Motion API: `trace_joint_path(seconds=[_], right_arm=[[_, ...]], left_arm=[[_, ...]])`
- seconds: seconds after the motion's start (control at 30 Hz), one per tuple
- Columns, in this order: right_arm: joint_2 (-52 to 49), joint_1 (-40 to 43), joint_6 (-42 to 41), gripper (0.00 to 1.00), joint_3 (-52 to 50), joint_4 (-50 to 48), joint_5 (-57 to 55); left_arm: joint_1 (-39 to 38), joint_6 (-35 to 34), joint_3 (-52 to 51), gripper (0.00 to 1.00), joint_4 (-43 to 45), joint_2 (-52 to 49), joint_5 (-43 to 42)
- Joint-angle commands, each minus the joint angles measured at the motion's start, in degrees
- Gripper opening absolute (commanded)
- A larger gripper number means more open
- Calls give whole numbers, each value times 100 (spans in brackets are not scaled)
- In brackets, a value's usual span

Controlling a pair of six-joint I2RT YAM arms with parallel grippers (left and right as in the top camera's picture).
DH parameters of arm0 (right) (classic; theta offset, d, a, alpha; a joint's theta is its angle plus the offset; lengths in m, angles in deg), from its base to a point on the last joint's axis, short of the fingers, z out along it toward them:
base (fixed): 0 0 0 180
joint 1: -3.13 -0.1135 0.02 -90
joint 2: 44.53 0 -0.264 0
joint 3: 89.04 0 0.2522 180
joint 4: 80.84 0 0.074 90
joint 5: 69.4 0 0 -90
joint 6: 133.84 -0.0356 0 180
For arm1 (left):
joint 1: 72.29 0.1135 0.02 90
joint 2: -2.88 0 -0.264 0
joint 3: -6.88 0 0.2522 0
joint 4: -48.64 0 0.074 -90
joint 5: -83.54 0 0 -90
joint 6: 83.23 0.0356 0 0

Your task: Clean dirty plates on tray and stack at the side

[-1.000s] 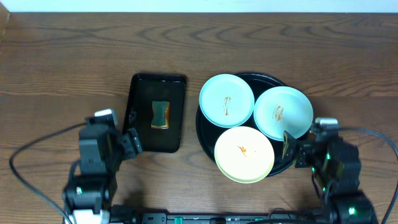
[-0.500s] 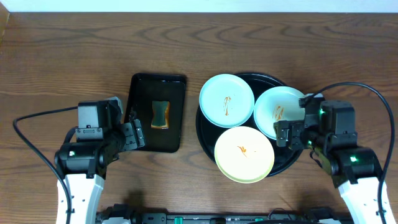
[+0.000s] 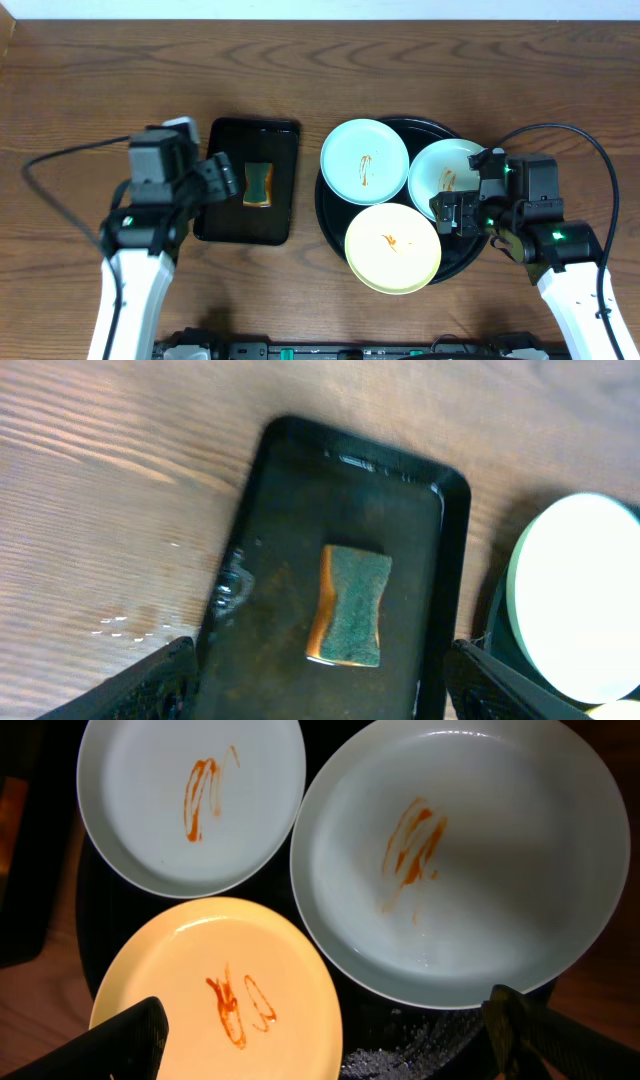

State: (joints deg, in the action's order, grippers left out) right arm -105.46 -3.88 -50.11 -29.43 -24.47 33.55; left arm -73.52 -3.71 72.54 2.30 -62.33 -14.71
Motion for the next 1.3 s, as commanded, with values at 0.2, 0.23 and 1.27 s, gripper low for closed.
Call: trace_joint_path(seconds=[0.2,0.23,1.27], right_arm=[[-11,22,72,99,96,2,63],[-11,22,72,99,96,2,63],[-11,22,72,99,96,4,63]], left_arm=[[-896,37,122,73,540,-1716,592],[-962,37,122,70,627,-1888,592],[-1132,11,332,7,1043,-2319,929]])
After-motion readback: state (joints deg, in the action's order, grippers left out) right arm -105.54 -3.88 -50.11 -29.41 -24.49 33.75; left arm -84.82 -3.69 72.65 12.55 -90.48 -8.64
